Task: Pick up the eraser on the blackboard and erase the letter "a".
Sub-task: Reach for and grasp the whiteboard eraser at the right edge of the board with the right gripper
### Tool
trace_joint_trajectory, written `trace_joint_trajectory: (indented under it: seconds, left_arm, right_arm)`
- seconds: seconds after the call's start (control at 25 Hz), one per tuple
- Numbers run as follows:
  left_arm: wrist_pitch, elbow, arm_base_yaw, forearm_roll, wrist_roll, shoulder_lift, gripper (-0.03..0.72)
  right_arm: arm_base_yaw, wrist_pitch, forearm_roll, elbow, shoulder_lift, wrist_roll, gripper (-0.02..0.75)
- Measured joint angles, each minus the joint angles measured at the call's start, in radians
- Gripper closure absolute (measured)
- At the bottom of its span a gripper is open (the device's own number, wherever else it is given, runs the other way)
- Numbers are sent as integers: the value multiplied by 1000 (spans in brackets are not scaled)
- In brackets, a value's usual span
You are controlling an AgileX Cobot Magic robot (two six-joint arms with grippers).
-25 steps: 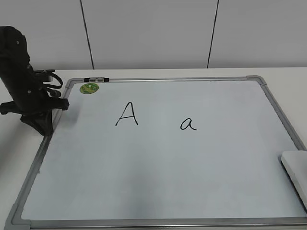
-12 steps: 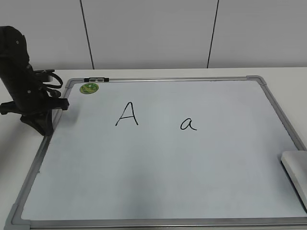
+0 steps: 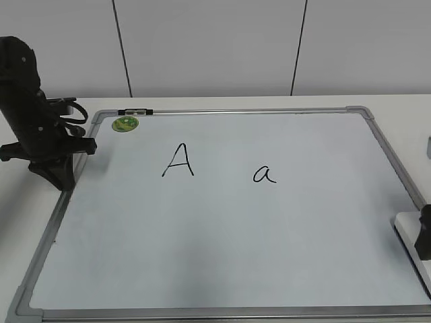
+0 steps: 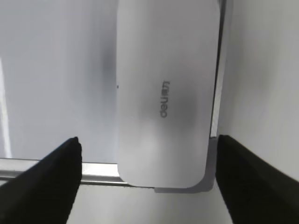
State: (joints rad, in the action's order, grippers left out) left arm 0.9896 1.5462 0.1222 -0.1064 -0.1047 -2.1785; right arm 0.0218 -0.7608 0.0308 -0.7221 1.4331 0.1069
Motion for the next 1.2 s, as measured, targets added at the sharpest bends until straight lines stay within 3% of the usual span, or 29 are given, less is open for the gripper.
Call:
trace_joint_trajectory:
  seconds: [0.2,0.64,1.2]
  left_arm:
    - [0,0,0,-1,0,0,643]
    - [0,0,0,-4,0,0,642]
    - [0,0,0,-9,0,0,639]
  right_arm:
    - [0,-38,-9,-70,81,-6,65]
    - [59,-37,16,-76,164,-4,67]
    - [59,-10,63,-97,237,35,87]
